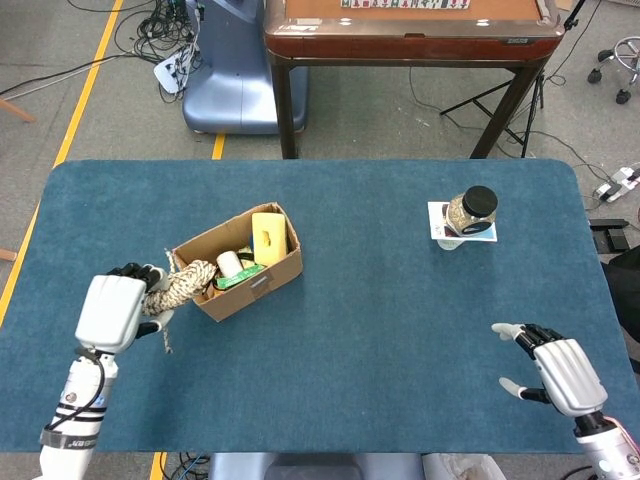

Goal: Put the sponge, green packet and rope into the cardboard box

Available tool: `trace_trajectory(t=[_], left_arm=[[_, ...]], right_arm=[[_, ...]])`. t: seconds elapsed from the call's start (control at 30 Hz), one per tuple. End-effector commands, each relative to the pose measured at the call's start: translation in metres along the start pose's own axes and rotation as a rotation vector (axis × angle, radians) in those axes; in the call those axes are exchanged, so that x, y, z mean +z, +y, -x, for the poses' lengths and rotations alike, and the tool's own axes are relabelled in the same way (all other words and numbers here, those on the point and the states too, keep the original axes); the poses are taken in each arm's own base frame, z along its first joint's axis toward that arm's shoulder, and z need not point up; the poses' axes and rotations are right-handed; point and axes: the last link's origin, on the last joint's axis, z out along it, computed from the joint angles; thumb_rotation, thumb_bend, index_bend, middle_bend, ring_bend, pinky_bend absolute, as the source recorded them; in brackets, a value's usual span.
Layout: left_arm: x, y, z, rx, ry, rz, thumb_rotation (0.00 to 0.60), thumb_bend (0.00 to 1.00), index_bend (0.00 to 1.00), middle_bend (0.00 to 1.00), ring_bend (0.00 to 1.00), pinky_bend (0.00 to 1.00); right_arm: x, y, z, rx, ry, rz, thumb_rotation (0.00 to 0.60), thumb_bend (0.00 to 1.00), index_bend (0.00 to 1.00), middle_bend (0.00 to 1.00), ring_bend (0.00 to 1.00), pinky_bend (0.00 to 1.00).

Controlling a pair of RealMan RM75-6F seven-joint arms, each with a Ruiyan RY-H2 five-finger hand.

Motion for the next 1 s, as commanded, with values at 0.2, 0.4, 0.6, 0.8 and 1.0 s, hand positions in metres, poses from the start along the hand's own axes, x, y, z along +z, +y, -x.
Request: trace_trajectory(t=[0.2,0.4,0.6,0.8,1.0], left_arm=[[0.045,0.057,-0.005,0.017,0.049,0.075,0.600,0.37,0.56,0.62,0.42,0.58],[0.073,0.083,-0.017,0.014,0.109,0.070,0.600,0.37,0.56,0.62,0.42,0.58],[0.089,0.090,-0.015,0.008,0.139,0.056,0.600,0.37,0.55,0.62,0.42,0.58],[0.106,0.083,-0.013,0.024,0.185,0.021,0.600,0.37,0.55,0.61,0.42,0.58],[0.112,0.078,-0.007,0.010,0.191,0.001,0.600,0.37,0.55,0.61,0.42,0.58]], right_arm=[[0.000,0.001,-0.002,0.004,0.002,-0.001,0.600,0.01,0.29,0.38,0.33,0.45],[0.000,0.002,-0.003,0.009,0.001,-0.002,0.600,0.01,0.29,0.38,0.33,0.45],[0.000,0.001,-0.002,0.009,-0.006,-0.008,0.600,0.01,0.29,0.38,0.33,0.45],[0.000,0.001,0.000,0.007,-0.012,-0.007,0.600,0.01,0.29,0.38,0.33,0.45],[0.002,0.001,0.001,0.006,-0.016,-0.005,0.600,0.01,0.29,0.38,0.33,0.45]])
